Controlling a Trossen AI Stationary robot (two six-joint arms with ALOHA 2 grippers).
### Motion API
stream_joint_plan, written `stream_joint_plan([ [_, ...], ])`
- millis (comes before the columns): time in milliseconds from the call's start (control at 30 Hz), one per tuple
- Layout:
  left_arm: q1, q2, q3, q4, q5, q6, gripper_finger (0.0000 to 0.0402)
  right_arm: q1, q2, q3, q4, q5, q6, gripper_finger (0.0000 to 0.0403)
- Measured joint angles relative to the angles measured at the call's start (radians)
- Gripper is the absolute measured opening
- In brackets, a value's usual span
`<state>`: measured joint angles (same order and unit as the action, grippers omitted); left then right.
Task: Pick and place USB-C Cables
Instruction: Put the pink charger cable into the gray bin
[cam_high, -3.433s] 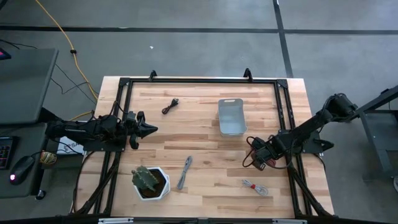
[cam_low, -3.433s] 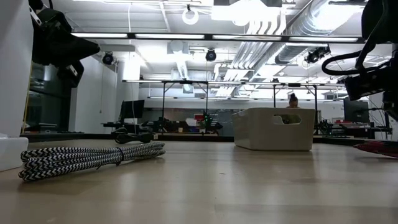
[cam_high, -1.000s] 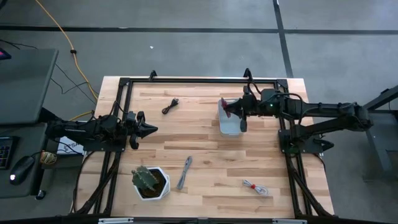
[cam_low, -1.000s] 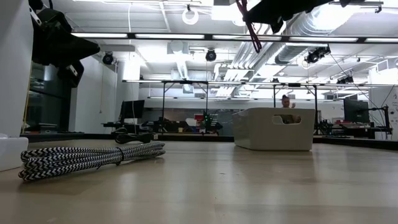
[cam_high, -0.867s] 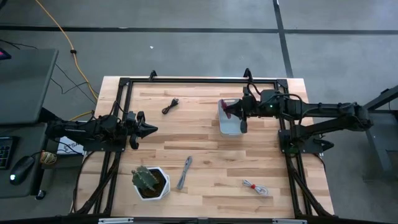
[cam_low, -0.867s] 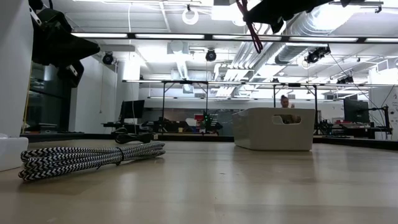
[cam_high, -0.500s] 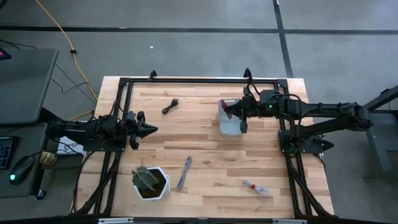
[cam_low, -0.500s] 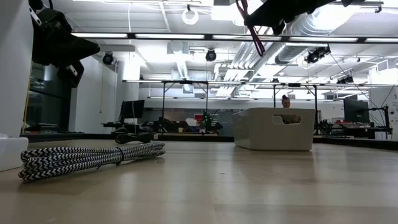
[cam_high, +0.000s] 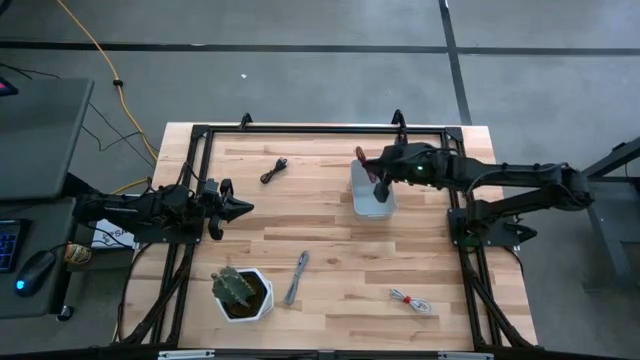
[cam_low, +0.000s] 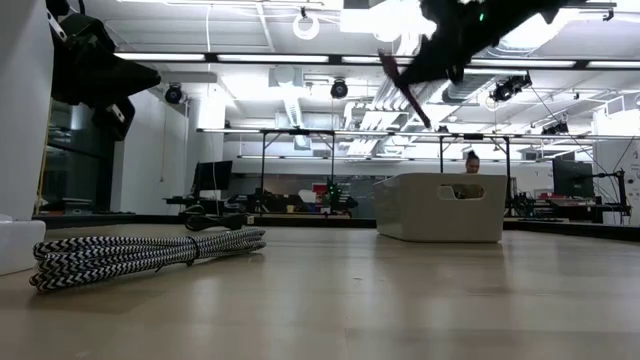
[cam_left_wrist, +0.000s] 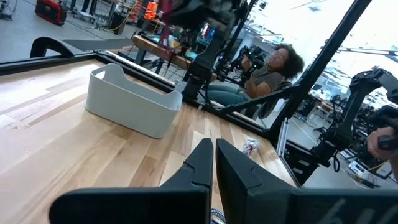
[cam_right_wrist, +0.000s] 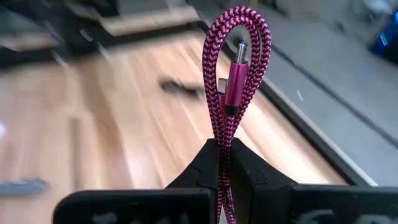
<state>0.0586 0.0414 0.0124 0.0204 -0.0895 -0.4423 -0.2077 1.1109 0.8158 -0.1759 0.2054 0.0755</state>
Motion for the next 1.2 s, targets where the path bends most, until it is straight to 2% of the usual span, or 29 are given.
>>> stream_joint_plan([
  [300, 0.000, 0.000, 0.000, 0.000, 0.000, 0.000, 0.0001, -0.075, 0.200, 0.000, -0.190, -0.022, 0.141, 0.0000],
  [800, 0.000, 0.000, 0.000, 0.000, 0.000, 0.000, 0.0001, -0.080, 0.459, -0.001, -0.182, -0.067, 0.240, 0.0000],
  [1200, 0.000, 0.000, 0.000, 0.000, 0.000, 0.000, 0.0001, -0.081, 0.556, 0.001, -0.173, -0.060, 0.268, 0.0000],
])
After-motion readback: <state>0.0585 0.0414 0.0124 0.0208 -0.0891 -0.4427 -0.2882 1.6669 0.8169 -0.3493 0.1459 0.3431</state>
